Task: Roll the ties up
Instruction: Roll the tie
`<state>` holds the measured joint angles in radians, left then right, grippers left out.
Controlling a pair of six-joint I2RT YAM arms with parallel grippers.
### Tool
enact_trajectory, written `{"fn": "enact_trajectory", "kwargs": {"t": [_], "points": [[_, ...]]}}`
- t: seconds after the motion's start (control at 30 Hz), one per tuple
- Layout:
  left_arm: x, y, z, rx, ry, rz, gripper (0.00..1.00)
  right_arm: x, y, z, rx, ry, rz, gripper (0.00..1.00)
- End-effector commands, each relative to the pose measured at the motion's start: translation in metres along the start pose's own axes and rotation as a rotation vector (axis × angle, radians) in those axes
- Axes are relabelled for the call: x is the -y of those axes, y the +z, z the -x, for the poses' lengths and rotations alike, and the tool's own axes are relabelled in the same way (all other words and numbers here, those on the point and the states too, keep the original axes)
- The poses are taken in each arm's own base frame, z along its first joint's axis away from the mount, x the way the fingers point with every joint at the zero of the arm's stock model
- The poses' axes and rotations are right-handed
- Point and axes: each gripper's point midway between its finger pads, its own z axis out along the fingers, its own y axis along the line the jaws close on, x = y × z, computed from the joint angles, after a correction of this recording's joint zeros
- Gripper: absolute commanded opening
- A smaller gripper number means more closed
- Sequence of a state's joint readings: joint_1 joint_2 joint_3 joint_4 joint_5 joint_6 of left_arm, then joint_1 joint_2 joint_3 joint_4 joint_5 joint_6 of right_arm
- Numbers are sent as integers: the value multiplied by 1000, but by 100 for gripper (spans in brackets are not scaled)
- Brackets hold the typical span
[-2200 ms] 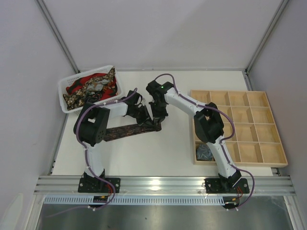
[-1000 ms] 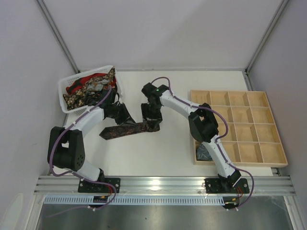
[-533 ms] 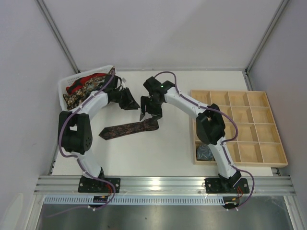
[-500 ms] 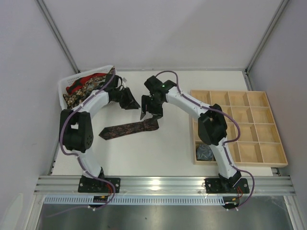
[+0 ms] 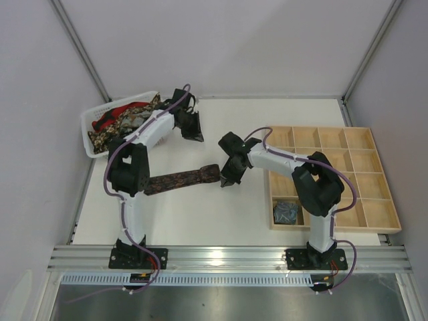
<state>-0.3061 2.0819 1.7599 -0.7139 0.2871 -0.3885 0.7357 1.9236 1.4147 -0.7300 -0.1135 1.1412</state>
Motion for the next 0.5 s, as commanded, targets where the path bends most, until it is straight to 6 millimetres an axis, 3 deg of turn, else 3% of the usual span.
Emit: {"fn": "enact_trajectory", "kwargs": {"t": [0.0,0.2,0.3,0.47], "points": [[-5,8,-6,-17,134,110,12,-35,4,12,120,150,101,0],[-10,25,-22,-74,255,211,10,-41,27,14,184,251,94,0],[-16,25,-28,-102,273,262,8,-39,37,8,180,270,85,0],[-8,31,-39,-150,330,208,7,-34,44,2,192,295,48,0]]}}
